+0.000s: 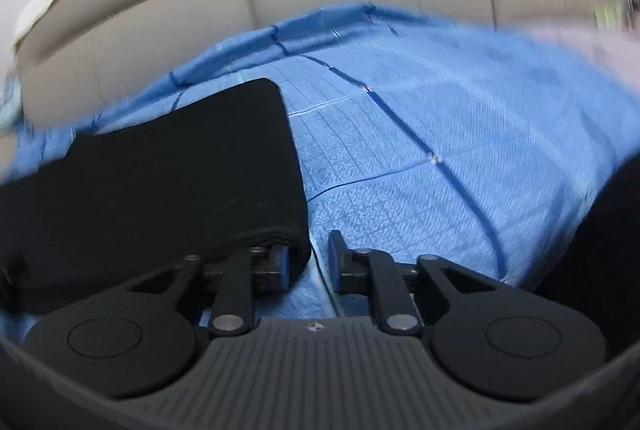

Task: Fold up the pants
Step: 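Pinch the trouser edge with the right gripper to smooth it, then release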

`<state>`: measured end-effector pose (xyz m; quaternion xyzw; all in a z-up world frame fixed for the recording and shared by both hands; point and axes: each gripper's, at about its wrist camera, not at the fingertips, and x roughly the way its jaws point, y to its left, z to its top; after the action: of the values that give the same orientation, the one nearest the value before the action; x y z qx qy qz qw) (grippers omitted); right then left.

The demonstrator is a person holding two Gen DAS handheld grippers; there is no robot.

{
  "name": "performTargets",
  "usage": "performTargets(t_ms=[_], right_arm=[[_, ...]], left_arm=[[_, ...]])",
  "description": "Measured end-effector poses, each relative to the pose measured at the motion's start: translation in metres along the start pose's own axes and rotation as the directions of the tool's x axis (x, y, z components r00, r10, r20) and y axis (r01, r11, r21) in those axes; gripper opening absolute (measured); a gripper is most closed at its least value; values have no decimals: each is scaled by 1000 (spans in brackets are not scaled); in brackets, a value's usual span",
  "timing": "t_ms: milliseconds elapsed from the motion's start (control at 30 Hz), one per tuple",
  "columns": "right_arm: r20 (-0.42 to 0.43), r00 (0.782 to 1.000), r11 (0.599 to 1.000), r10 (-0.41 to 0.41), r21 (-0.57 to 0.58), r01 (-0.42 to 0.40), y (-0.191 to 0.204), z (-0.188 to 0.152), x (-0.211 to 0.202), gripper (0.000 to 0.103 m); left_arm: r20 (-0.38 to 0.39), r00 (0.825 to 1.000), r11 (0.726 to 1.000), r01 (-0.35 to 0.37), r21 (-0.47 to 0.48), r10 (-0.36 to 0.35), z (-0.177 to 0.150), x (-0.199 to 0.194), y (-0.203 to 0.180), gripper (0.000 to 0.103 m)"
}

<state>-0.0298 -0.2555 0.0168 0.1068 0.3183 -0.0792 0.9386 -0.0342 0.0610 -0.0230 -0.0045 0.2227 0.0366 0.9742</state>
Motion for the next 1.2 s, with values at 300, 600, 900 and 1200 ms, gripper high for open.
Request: performTargets(t_ms=[300, 600, 900, 1200], right_arm=[[-96, 993, 996, 71, -42, -75, -32, 11, -22, 84], [27, 966, 964, 257, 61, -258, -62, 78, -5, 99], [-63, 960, 948, 272, -151, -279, 0, 115, 122, 77], [-84, 907, 883, 412, -210, -421, -4, 118, 133, 38]], left_arm=[[-22, 1000, 1000, -6, -18, 6, 4, -3, 6, 44], [39, 999, 996, 21, -89, -17, 78, -2, 41, 54], [-20, 993, 989, 113, -99, -115, 100, 76, 20, 41], [-48, 998, 999, 46, 16, -46, 78, 108, -11, 35]])
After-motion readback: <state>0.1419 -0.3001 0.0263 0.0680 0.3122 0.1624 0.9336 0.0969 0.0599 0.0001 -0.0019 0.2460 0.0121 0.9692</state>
